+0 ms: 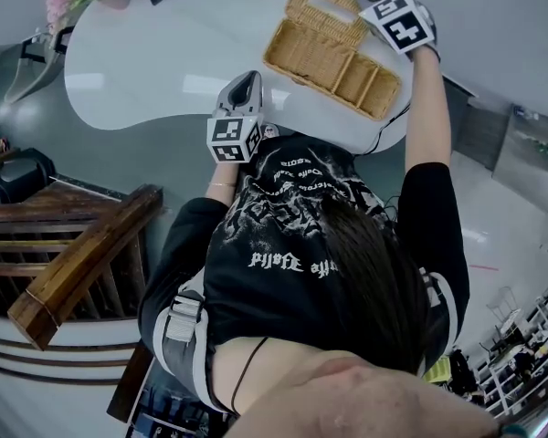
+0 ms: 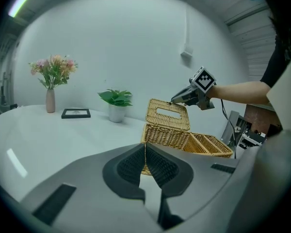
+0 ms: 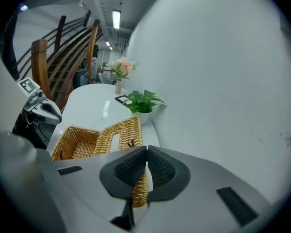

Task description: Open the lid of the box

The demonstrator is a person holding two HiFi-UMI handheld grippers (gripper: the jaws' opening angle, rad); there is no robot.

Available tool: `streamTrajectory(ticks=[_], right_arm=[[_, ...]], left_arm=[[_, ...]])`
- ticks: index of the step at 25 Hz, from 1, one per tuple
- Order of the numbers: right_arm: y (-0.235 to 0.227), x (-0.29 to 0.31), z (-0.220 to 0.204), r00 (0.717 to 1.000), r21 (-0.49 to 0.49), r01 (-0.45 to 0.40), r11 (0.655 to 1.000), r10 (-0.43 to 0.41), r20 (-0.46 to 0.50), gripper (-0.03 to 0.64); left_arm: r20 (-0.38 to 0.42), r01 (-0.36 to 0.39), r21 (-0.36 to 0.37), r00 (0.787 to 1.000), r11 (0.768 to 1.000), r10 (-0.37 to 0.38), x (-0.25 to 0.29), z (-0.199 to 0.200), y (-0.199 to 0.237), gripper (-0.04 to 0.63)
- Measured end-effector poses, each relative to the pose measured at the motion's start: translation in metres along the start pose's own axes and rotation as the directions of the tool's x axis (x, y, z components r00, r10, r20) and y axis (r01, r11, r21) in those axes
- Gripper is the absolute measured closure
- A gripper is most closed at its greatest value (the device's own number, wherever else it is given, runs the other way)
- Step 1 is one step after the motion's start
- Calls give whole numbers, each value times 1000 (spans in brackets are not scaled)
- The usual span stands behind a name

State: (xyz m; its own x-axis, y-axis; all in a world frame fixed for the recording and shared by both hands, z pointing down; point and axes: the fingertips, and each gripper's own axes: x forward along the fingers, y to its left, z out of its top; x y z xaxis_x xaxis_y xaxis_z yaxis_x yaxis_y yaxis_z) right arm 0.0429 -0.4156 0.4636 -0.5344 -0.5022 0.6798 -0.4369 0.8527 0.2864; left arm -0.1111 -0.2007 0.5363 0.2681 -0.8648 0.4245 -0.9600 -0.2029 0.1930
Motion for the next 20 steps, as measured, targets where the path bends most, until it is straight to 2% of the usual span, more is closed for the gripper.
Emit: streamTrajectory(ticks=[6,20], right_arm=[[-4,16,-10,999,7,13,1000,-13,-41,583],[-15,59,-49,991,116,-92,989,102,-85,583]], left_arm=[[-22,-12,-13,1000,1000,12,3,-2,5,571],[-62,-46,-22,997,999,44,21,-1,14,571]])
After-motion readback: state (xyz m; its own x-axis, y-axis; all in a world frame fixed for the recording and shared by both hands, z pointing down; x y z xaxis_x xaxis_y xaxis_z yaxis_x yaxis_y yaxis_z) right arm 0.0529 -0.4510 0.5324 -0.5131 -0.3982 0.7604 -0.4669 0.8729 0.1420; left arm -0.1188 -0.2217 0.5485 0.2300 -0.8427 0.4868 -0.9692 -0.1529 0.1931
